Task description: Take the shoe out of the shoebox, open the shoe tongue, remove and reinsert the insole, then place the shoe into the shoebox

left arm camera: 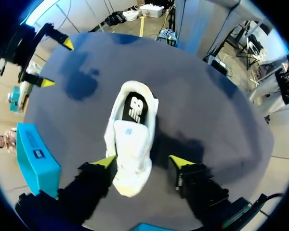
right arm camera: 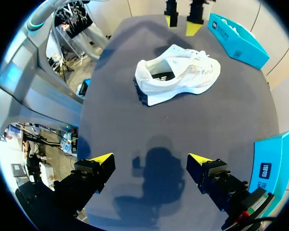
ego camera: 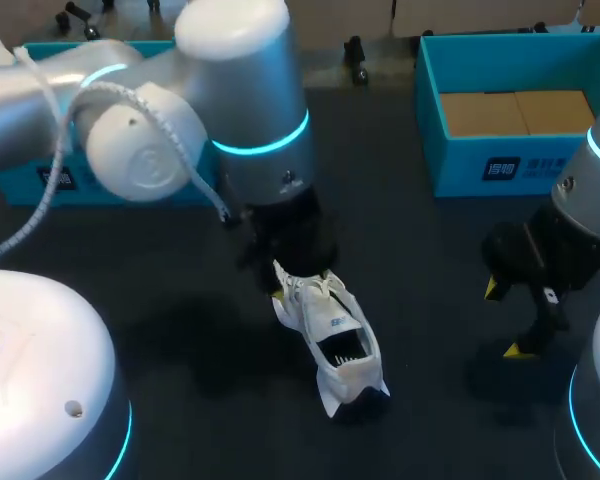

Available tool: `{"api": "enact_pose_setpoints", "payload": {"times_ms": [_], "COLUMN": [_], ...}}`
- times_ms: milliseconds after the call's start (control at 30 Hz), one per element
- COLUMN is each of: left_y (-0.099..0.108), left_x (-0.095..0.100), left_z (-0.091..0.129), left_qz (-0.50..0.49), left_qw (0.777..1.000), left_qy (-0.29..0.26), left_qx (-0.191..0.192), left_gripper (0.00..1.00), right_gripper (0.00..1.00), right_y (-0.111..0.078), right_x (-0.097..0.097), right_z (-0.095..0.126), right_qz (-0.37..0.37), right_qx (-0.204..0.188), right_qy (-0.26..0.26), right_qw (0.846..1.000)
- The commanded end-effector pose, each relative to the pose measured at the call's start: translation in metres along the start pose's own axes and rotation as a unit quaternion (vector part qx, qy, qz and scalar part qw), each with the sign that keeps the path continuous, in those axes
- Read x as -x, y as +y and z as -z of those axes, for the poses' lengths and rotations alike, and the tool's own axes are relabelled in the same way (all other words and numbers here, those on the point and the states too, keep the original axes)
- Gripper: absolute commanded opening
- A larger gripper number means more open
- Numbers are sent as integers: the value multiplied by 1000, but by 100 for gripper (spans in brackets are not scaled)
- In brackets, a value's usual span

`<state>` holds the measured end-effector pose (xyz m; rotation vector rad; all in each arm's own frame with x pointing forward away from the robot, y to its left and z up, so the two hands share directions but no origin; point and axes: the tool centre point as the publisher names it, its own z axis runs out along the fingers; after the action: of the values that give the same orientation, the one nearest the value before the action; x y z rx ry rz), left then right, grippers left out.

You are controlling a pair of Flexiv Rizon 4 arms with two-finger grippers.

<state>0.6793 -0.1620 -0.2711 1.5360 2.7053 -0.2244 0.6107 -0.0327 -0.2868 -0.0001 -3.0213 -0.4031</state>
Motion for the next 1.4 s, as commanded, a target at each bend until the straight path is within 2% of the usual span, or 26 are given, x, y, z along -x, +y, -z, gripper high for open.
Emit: {"api": "enact_pose_setpoints", "payload": {"times_ms": [33,433,567,633,733,833,900,933,967,1000,1367,1400], "left_y": [2,2,-8,-16,-27,-35,-40,-42,-46,-51,-51,-56], "left_x": [4,4,-14,-22,-27,-35,-35,-34,-30,-30,-30,-31], "left_z": [25,25,22,24,29,37,41,41,40,39,39,37], "left_qz": [-6,-6,16,74,185,229,317,370,428,439,439,475], "left_qw": [999,999,998,995,980,971,947,927,901,896,896,877], "left_qy": [32,32,44,48,54,60,54,56,67,48,48,54], "left_qx": [44,44,35,46,44,14,8,8,23,54,54,42], "left_gripper": [100,100,100,100,100,100,100,100,100,100,100,100], "right_gripper": [100,100,100,100,100,100,100,100,100,100,100,100], "right_y": [0,0,0,0,0,0,0,0,0,0,0,0], "right_x": [0,0,0,0,0,0,0,0,0,0,0,0], "right_z": [-1,-1,-1,-1,-1,-1,-1,-1,-1,-1,-1,-1], "right_qz": [0,0,0,0,0,0,0,0,0,0,0,0], "right_qx": [-1,-1,-1,-1,-1,-1,-1,-1,-1,-1,-1,-1], "right_qy": [0,0,0,0,0,0,0,0,0,0,0,0], "right_qw": [1000,1000,1000,1000,1000,1000,1000,1000,1000,1000,1000,1000]}}
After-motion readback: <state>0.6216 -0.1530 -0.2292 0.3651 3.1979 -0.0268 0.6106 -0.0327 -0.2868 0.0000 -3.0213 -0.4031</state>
